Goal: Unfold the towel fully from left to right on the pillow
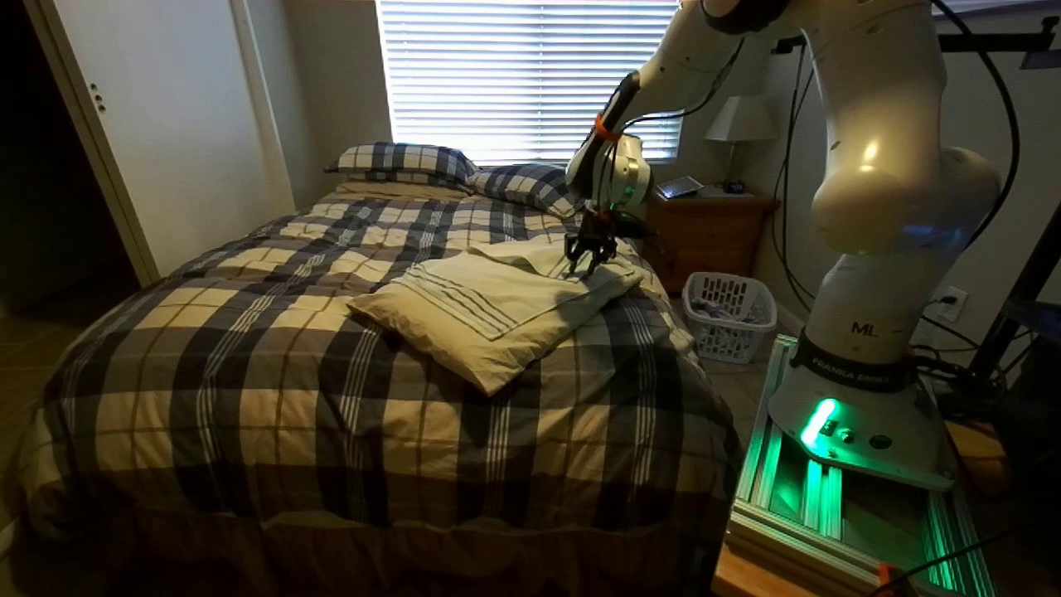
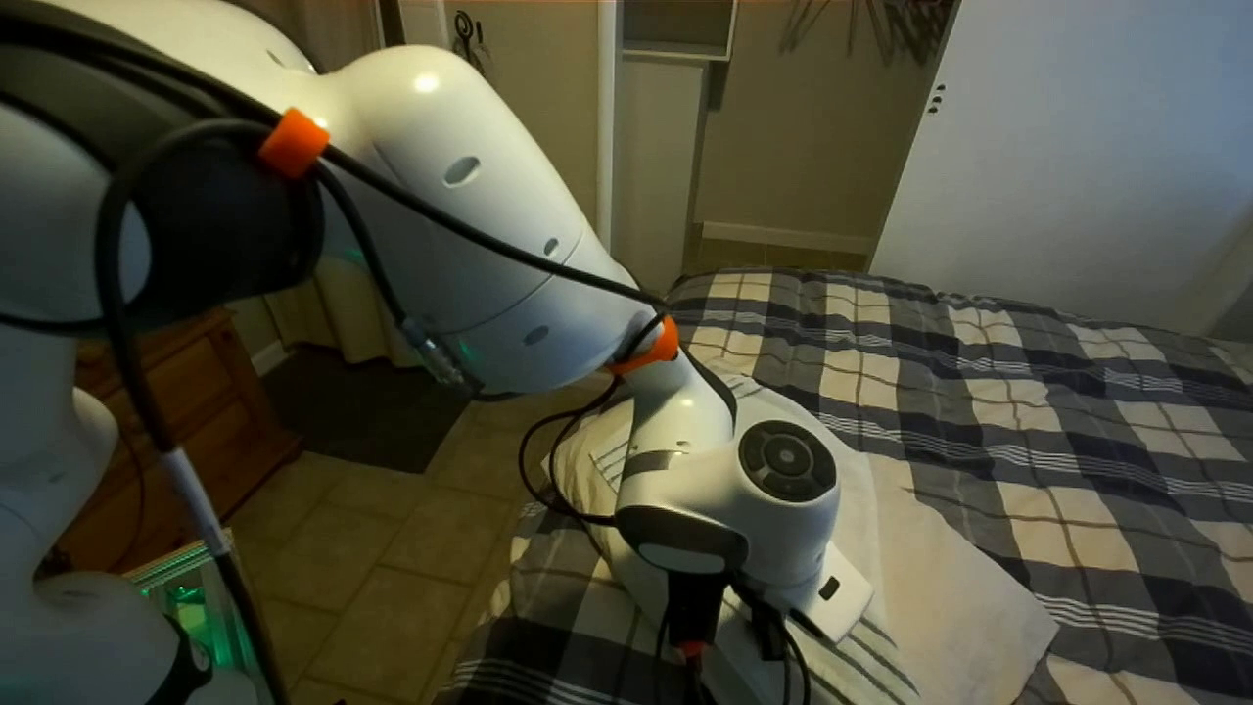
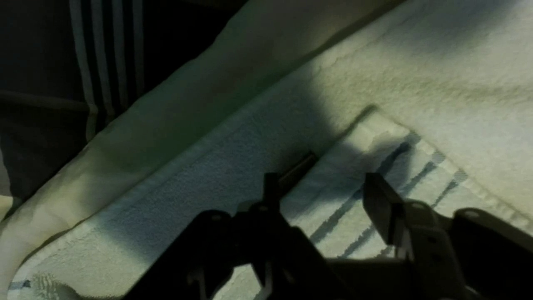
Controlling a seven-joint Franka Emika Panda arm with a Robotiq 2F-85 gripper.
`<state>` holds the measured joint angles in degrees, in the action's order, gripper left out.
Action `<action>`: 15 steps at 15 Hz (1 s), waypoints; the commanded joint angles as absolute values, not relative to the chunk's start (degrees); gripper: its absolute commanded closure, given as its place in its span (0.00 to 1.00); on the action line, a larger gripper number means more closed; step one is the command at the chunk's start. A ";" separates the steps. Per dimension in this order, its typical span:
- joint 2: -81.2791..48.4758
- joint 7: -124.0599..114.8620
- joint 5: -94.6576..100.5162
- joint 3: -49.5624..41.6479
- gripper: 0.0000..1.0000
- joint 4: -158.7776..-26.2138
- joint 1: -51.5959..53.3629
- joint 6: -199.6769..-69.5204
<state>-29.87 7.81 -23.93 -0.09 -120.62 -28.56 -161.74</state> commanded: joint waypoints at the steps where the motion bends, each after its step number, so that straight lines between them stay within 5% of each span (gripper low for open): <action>1: -29.79 10.28 -26.06 1.99 0.13 -120.96 -30.18 -162.71; 3: -30.06 10.59 -26.46 2.61 0.01 -120.66 -30.70 -162.54; 6: -30.54 10.67 -27.18 3.15 0.00 -120.36 -31.26 -162.60; 7: -30.66 10.65 -27.24 3.22 0.05 -120.35 -31.36 -162.65; 8: -30.82 10.66 -27.27 3.26 0.25 -120.30 -31.47 -162.73; 15: -31.03 10.49 -27.51 3.71 0.70 -119.98 -32.27 -162.90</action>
<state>-30.66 8.58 -25.21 2.44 -120.54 -31.04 -162.12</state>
